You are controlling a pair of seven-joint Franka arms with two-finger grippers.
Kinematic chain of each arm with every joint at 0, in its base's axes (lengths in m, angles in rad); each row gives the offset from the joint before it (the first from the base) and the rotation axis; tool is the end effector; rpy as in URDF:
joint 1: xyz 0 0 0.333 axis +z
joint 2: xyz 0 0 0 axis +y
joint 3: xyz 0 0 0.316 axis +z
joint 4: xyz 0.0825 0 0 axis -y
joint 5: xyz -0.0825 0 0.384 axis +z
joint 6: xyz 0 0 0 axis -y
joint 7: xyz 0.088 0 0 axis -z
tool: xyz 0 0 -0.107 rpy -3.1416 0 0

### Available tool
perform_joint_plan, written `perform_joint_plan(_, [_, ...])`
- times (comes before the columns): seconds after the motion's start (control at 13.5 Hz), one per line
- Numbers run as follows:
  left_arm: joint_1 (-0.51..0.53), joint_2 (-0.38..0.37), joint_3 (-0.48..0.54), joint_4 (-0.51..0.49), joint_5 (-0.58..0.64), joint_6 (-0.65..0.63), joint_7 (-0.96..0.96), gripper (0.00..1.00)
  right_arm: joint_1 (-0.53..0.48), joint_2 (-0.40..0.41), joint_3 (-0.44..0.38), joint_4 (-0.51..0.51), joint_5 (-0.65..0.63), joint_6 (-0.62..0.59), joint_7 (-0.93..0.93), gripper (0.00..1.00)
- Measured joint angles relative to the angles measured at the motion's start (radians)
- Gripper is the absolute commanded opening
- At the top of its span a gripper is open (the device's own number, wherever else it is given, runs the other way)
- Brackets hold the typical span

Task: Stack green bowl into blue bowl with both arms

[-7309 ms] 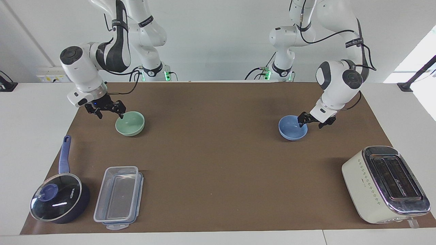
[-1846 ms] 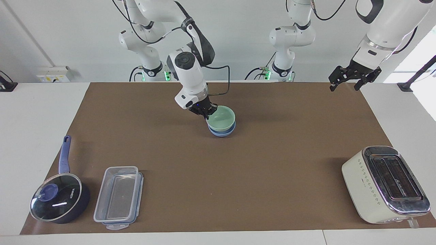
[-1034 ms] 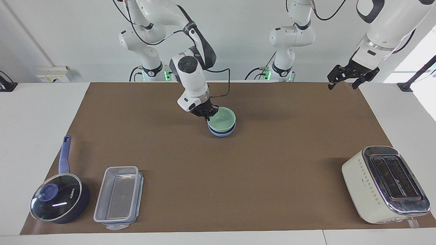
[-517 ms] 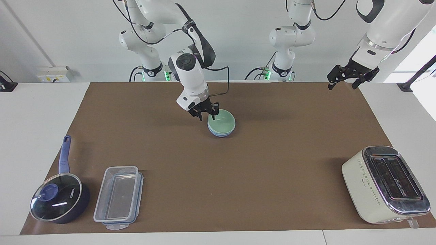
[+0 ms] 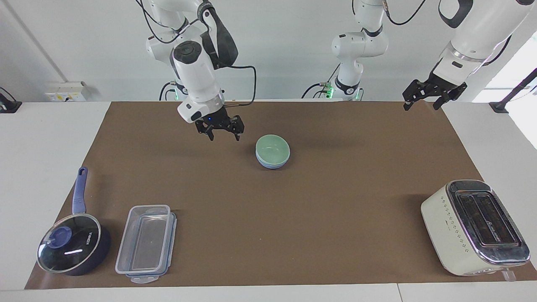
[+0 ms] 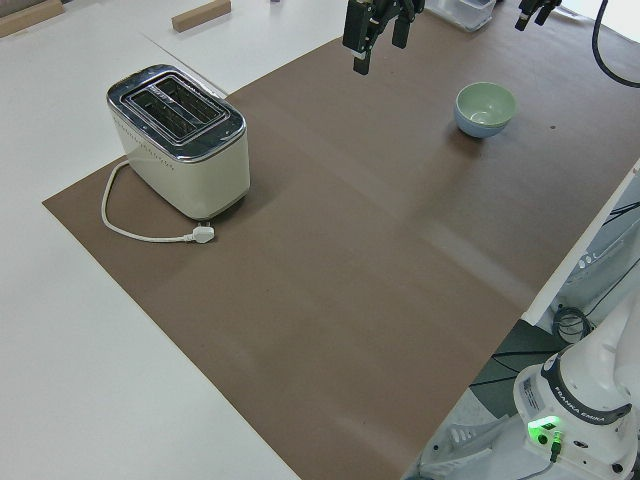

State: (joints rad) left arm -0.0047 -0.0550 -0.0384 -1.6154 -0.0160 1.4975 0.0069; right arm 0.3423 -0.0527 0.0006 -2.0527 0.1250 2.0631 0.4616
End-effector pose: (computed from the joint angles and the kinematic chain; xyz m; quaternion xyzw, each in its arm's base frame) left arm 0.5286 -0.0252 0.6272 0.9992 -0.0253 -0.0316 0.0064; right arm 0.5101 0.1891 0.4673 -0.9941 0.0869 -0.0071 0.0638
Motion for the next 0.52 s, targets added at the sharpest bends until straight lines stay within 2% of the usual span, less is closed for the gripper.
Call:
perform_joint_plan(0.3, [0.000, 0.000, 0.000, 0.000, 0.000, 0.000, 0.000, 1.00, -0.139, -0.038, -0.002, 0.004, -0.038, -0.049, -0.124, 1.00])
perform_joint_plan(0.52, [0.000, 0.000, 0.000, 0.000, 0.000, 0.000, 0.000, 1.00, -0.230, -0.044, -0.004, 0.068, -0.077, -0.099, -0.168, 1.00])
